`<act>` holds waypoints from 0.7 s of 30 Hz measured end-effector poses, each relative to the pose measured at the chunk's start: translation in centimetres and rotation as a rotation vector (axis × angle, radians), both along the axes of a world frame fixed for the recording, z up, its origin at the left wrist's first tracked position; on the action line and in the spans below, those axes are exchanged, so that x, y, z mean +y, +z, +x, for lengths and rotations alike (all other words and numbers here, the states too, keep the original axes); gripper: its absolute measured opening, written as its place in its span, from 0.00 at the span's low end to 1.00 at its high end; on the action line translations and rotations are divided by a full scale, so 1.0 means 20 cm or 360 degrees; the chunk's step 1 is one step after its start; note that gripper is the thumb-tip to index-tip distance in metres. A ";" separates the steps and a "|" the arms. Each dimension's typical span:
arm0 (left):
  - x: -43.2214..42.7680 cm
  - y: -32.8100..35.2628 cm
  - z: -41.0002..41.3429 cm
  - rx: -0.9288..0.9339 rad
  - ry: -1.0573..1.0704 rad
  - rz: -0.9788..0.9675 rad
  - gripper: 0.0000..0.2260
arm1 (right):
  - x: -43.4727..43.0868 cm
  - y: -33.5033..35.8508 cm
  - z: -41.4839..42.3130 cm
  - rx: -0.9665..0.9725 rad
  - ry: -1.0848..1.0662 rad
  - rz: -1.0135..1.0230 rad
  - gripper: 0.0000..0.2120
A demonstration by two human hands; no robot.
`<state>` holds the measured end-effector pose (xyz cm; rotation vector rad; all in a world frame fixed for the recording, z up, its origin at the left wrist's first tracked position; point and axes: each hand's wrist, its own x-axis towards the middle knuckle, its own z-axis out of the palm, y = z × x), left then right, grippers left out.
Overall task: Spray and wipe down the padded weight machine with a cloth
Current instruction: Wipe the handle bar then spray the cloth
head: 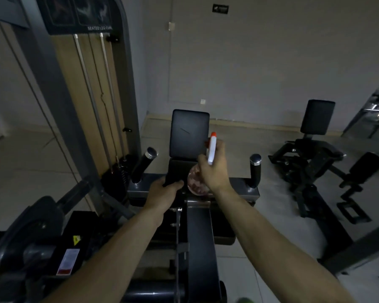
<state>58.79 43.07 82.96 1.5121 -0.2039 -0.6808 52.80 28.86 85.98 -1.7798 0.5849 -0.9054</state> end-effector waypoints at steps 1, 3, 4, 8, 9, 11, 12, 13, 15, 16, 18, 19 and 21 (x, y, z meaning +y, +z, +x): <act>0.00 0.01 0.02 0.0010 -0.0017 0.0015 0.03 | -0.03 -0.03 0.07 -0.0008 -0.0003 -0.0024 0.21; -0.01 0.02 0.05 0.0011 -0.0028 0.0061 0.03 | -0.08 -0.13 0.18 -0.0001 -0.0018 -0.0047 0.19; -0.01 0.02 0.06 0.0006 -0.0028 0.0077 0.03 | -0.10 -0.18 0.21 0.0011 -0.0025 -0.0062 0.17; -0.06 -0.03 0.10 0.0022 0.0062 0.0063 0.03 | -0.16 -0.33 0.27 0.0069 0.0038 -0.0045 0.18; -0.08 -0.04 0.10 0.0033 0.0070 0.0058 0.03 | -0.16 -0.35 0.27 0.0083 0.0059 -0.0035 0.17; -0.09 -0.06 0.10 0.0052 0.0052 0.0049 0.03 | -0.16 -0.36 0.27 0.0112 0.0084 -0.0019 0.19; -0.10 -0.07 0.09 0.0058 0.0036 0.0069 0.03 | -0.16 -0.37 0.26 0.0144 0.0095 -0.0017 0.24; -0.11 -0.08 0.09 0.0060 0.0020 0.0101 0.02 | -0.16 -0.37 0.24 0.0189 0.0132 -0.0023 0.31; -0.12 -0.10 0.09 0.0083 0.0015 0.0152 0.06 | -0.18 -0.40 0.18 0.0314 0.0264 0.0055 0.46; -0.12 -0.09 0.08 0.0112 0.0014 0.0158 0.07 | -0.18 -0.40 0.14 0.0377 0.0294 0.0090 0.50; -0.12 -0.10 0.07 0.0156 -0.0019 0.0201 0.09 | -0.16 -0.39 0.02 0.0429 0.0200 0.0044 0.48; -0.12 -0.10 0.06 0.0180 -0.0075 0.0257 0.09 | -0.14 -0.37 -0.05 0.0377 0.0133 -0.0019 0.43; -0.12 -0.10 0.01 0.0328 -0.0300 0.0308 0.12 | -0.08 -0.37 -0.21 0.0140 0.0043 -0.0160 0.25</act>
